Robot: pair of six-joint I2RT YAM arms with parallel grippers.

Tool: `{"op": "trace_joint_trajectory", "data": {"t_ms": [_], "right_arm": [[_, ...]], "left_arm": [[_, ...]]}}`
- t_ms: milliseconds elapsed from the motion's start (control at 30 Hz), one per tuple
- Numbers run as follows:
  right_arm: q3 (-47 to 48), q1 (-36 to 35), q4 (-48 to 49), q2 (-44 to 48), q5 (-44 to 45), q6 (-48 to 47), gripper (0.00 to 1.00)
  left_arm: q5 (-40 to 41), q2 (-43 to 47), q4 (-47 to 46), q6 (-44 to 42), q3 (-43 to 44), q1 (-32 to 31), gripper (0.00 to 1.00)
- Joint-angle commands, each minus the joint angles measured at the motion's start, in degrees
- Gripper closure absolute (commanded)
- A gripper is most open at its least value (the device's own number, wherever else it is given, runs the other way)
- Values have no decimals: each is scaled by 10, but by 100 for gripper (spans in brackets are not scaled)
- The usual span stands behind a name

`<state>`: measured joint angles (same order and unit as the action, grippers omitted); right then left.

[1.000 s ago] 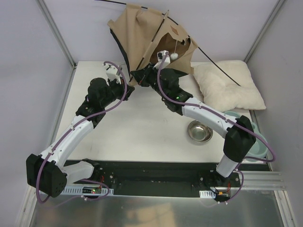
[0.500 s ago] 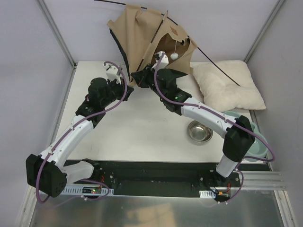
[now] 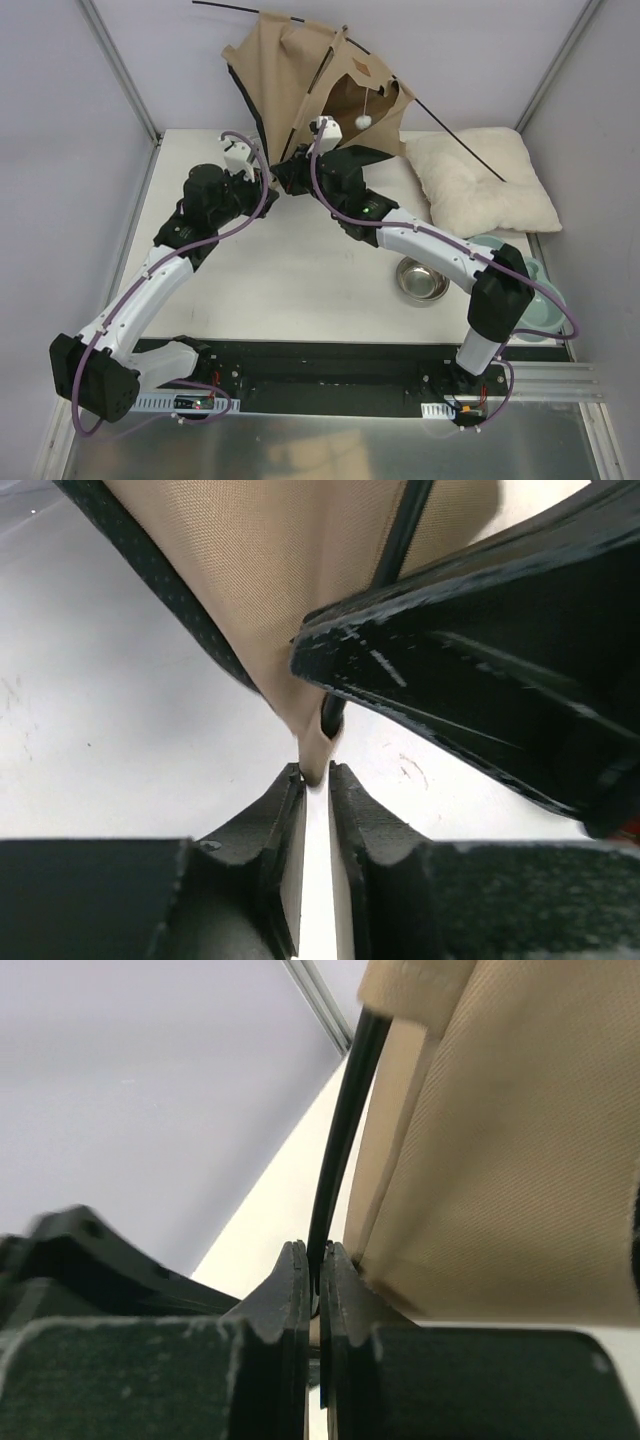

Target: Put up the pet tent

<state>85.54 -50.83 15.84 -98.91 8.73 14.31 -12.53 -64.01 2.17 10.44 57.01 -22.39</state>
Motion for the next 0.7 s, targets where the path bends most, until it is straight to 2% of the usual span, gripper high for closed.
{"op": "trace_joint_trajectory", "data": {"t_ms": [0,100,333,467,567,667], "right_arm": [[-12,11,-40,-10,19,-43,100],[-36,5,-49,-2,0,-51,100],[-98,-9,-74,35,-34,-63,100],[-131,-10,-105,69,-65,-76,100],[-149,-12,-135,86,-69,-78,100],[-149,-12,-157,98,-81,-69,100]], "left_arm": [[-3,61,-24,-21,30,5,78],[9,86,-24,-26,28,5,64],[67,134,-24,-52,12,5,46],[106,139,-24,-6,16,5,31],[96,130,-24,28,24,5,27],[50,117,-24,56,27,4,26]]}}
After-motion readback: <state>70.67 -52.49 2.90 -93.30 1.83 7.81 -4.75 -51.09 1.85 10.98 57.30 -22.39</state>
